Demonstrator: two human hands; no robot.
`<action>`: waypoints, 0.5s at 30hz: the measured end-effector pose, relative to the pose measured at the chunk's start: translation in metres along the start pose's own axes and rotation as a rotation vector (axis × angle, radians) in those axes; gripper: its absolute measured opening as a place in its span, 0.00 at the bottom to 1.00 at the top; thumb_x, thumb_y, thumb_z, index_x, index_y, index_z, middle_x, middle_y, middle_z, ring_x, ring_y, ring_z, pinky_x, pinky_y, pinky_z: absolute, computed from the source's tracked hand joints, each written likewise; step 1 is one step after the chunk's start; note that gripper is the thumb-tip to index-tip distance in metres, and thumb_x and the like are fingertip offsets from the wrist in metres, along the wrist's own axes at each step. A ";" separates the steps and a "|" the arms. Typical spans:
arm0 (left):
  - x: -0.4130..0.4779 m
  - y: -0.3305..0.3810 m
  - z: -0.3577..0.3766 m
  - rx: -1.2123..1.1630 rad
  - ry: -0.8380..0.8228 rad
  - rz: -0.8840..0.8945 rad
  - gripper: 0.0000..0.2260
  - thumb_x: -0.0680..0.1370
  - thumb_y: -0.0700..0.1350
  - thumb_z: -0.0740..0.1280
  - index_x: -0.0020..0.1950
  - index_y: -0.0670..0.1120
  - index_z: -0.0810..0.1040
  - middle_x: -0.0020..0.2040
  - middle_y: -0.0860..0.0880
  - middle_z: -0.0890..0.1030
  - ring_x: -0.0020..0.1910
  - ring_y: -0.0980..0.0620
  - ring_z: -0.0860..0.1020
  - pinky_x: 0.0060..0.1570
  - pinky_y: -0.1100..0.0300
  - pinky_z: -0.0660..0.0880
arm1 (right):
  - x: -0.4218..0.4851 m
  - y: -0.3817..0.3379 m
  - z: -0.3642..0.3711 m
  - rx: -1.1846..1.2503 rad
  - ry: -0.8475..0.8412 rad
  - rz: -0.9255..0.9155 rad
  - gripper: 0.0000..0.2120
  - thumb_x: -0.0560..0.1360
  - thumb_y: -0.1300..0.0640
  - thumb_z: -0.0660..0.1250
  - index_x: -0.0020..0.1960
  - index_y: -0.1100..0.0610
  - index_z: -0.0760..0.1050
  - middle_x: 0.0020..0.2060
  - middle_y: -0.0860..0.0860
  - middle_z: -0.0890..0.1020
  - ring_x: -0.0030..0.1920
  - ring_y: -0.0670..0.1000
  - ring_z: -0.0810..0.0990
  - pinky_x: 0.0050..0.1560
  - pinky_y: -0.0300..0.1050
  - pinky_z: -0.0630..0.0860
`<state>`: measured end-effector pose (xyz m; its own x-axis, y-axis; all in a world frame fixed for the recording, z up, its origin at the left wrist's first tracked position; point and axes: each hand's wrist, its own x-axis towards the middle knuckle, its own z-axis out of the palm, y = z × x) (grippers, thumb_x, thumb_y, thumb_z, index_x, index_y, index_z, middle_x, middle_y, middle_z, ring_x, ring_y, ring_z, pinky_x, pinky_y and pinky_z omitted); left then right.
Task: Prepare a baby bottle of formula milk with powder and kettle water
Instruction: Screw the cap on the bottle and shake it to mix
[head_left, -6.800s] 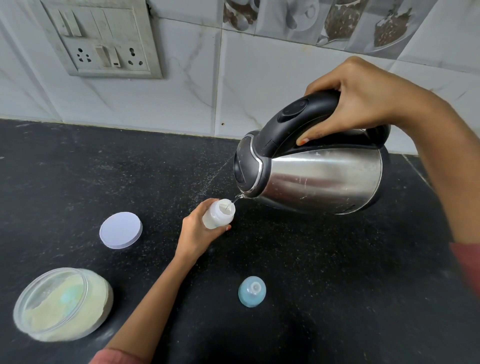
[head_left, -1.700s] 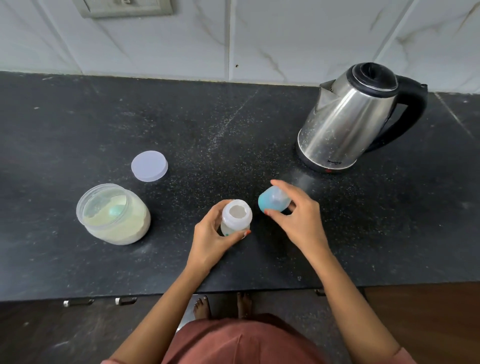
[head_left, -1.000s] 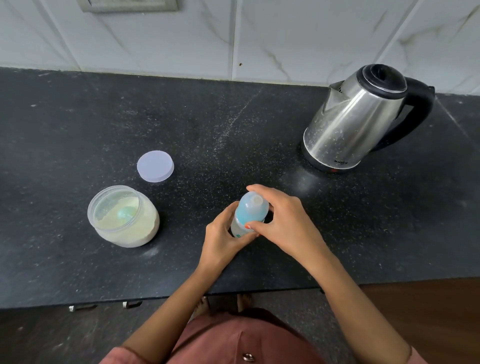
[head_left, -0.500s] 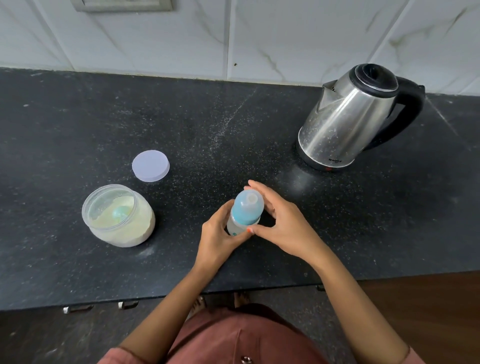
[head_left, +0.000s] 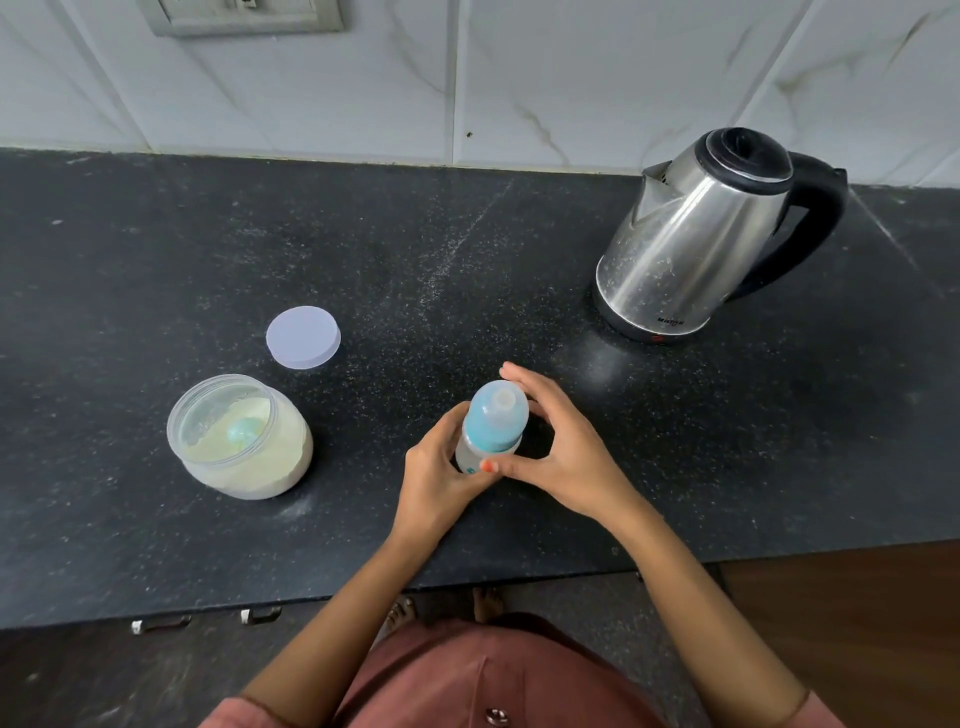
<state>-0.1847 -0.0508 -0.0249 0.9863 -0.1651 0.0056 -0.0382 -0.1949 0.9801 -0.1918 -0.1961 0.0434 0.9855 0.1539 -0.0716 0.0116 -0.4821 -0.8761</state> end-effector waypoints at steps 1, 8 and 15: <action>0.000 0.000 0.000 0.000 0.000 0.000 0.27 0.63 0.53 0.73 0.60 0.60 0.69 0.57 0.56 0.79 0.57 0.60 0.76 0.58 0.61 0.74 | -0.001 0.000 -0.002 0.037 -0.062 -0.005 0.38 0.66 0.59 0.74 0.68 0.41 0.59 0.66 0.39 0.67 0.68 0.38 0.65 0.68 0.34 0.61; 0.001 0.001 -0.001 0.022 0.010 0.011 0.29 0.65 0.43 0.77 0.58 0.63 0.68 0.55 0.59 0.78 0.55 0.62 0.77 0.56 0.63 0.74 | 0.006 0.005 -0.002 0.010 0.061 -0.043 0.30 0.62 0.65 0.76 0.55 0.41 0.69 0.52 0.35 0.74 0.56 0.32 0.72 0.57 0.24 0.66; 0.001 -0.002 0.000 0.013 0.003 -0.002 0.28 0.64 0.47 0.76 0.60 0.60 0.69 0.56 0.56 0.79 0.56 0.59 0.77 0.57 0.59 0.75 | 0.010 0.006 0.000 -0.005 -0.025 -0.047 0.34 0.61 0.57 0.78 0.63 0.48 0.67 0.58 0.41 0.70 0.61 0.38 0.69 0.59 0.25 0.64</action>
<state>-0.1836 -0.0503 -0.0267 0.9869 -0.1616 0.0046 -0.0386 -0.2082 0.9773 -0.1818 -0.1972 0.0377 0.9793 0.1977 -0.0427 0.0583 -0.4783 -0.8763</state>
